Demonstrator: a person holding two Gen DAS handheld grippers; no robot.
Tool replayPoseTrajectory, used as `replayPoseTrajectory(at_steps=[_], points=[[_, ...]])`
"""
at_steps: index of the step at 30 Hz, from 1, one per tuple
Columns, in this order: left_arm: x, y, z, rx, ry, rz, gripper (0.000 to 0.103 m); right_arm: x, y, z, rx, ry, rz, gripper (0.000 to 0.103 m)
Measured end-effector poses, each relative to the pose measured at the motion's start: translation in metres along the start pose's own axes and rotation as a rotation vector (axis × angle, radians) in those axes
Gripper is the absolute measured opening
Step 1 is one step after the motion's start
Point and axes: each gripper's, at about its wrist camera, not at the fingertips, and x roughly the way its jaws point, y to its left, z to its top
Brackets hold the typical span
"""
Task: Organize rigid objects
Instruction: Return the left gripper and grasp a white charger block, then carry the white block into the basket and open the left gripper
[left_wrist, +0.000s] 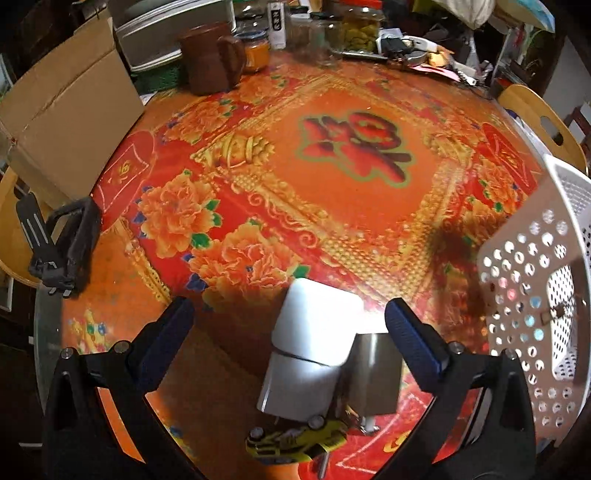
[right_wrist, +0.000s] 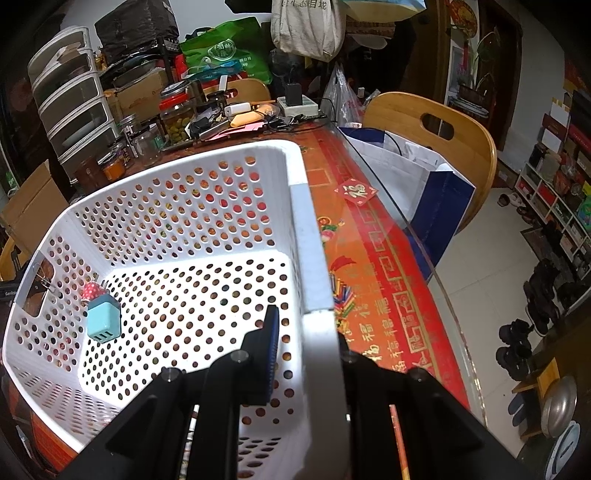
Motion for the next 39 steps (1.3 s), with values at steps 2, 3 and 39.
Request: replayPoseTrajectory(at_steps=[2,3,39], points=[[0.008,0.003,0.002,-0.017,0.018,-0.015,0.102,0.0,0.0,0.0,0.001,0.0,0.0,0.014],[0.011,0.004,0.003,-0.028,0.025,-0.021,0.102,0.0,0.0,0.0,0.0,-0.001,0.0,0.014],[-0.099,-0.062,0.005,0.114,-0.262,0.285,0.046,0.0,0.001,0.001,-0.003,-0.002,0.0,0.014]])
